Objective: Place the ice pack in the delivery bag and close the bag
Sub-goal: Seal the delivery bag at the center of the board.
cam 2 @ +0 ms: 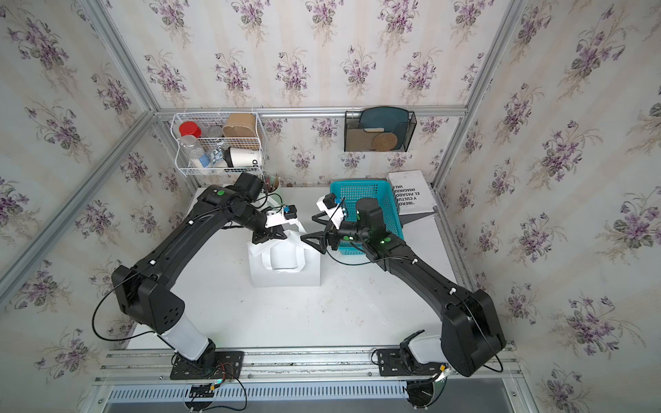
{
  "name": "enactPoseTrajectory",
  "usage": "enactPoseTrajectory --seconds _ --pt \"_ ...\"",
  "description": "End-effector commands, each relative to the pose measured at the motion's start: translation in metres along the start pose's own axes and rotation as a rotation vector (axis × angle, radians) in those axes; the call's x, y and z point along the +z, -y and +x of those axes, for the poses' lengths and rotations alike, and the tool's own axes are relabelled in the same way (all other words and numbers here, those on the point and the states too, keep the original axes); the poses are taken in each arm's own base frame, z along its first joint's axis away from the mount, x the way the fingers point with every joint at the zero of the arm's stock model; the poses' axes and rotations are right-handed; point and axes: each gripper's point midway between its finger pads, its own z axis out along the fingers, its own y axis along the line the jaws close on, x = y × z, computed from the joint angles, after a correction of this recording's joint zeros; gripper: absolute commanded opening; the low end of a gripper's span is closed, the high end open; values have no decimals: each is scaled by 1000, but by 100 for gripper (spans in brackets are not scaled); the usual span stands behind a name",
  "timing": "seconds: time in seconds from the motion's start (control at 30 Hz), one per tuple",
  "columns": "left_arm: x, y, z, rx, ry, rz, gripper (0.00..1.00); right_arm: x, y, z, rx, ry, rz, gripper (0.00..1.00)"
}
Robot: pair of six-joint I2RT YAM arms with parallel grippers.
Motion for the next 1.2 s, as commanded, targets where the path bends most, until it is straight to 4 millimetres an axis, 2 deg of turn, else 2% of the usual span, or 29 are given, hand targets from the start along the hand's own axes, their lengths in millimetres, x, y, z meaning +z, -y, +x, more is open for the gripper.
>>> enactPoseTrajectory --seconds 0.0,0.1,0.2,0.33,0.5,0.67,0.77,0.87,0.97,1.07,1.17 --pt "-3 8 -4 7 24 30 0 14 4 19 -22 -86 55 94" --pt "-3 9 -6 6 35 39 0 23 4 26 -38 -113 52 89" --pt "-3 10 -6 5 38 43 0 28 -2 24 -53 -106 21 85" --pt "-5 13 -6 8 39 49 0 31 7 27 -41 -124 57 64" --pt "-8 15 -10 12 69 58 0 35 3 33 -29 -139 16 46" --pt "-16 19 -16 10 149 95 0 35 -4 34 -23 -116 -35 0" --pt "-21 18 -14 -15 177 104 7 30 -3 32 -38 -90 -26 0" --pt "-20 17 -7 -25 156 82 39 20 1 24 -49 -36 5 0" --pt "-21 19 4 -18 117 42 61 15 1 19 -57 -25 2 0" --pt "-19 18 22 5 45 -23 63 14 0 21 -66 -36 -17 0" --pt "-20 8 36 35 -18 -116 60 13 -4 22 -71 -30 -34 0"
